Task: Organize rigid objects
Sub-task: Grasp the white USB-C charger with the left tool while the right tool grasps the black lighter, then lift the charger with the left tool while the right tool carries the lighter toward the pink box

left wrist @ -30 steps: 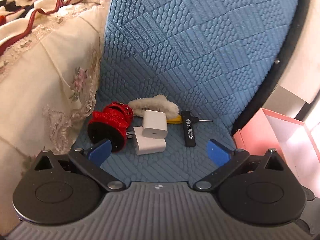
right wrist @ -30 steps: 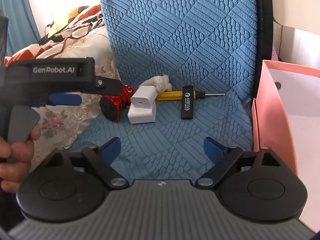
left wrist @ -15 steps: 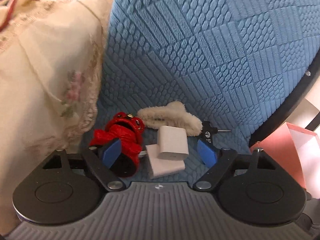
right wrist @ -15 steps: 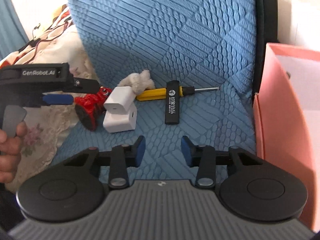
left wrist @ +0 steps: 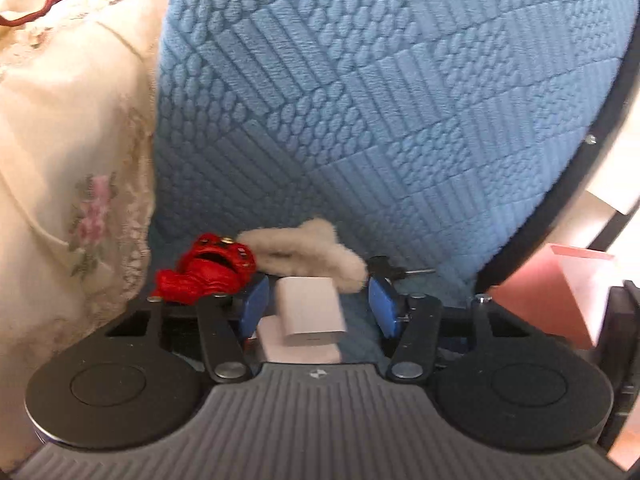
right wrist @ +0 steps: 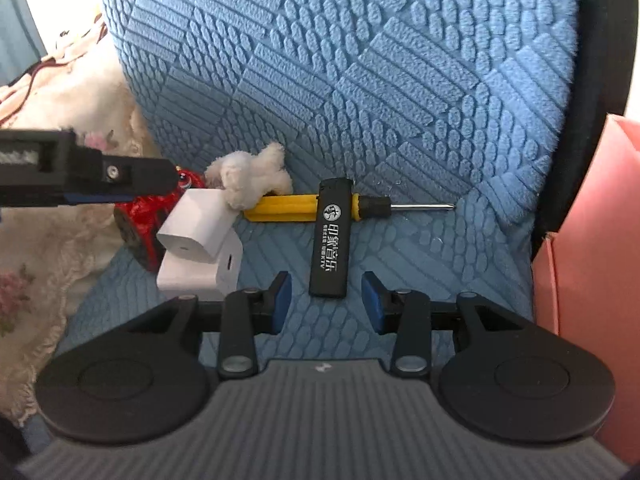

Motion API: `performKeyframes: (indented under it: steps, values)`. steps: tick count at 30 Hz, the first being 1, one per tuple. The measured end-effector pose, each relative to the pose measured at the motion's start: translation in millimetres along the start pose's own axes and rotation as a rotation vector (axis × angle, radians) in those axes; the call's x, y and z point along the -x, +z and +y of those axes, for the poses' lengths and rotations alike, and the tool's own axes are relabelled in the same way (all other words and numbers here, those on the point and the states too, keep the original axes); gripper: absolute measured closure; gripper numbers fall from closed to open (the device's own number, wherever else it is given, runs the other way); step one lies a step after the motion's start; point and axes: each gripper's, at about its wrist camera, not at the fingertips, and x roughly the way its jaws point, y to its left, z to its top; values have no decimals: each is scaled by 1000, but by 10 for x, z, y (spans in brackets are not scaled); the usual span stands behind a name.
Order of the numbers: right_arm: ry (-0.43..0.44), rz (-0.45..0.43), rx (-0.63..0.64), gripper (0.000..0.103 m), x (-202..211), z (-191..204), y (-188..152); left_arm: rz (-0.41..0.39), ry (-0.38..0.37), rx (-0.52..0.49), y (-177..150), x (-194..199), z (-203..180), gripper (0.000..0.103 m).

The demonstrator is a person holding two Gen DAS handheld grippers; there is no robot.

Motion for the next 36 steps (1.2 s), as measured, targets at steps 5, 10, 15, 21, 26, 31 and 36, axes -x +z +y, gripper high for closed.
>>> performKeyframes:
  steps: [5,10,15,21,26,31,36]
  values:
    - [-12,10,40,61,-85,44,40,35,-5,-23,-45,-109,-85,42]
    - [-26,31,57,63,-189,55,76,38,61,-67,-95,-212,-143,41]
    - [-28,36,117,73,-228,125,80,65,95,-91,-183,-341,-197,41]
    - [-27,48,118,75,-167,105,61,61,158,-142,-245,-475,-267,41]
    - [-31,61,114,75,-96,114,19,77,162,-130,-234,-502,-229,52]
    - [-37,64,107,75,43,156,-64,81,135,-115,-291,-367,-279,52]
    - [-41,82,91,75,287,241,-224,61,101,-109,-389,-201,-367,53]
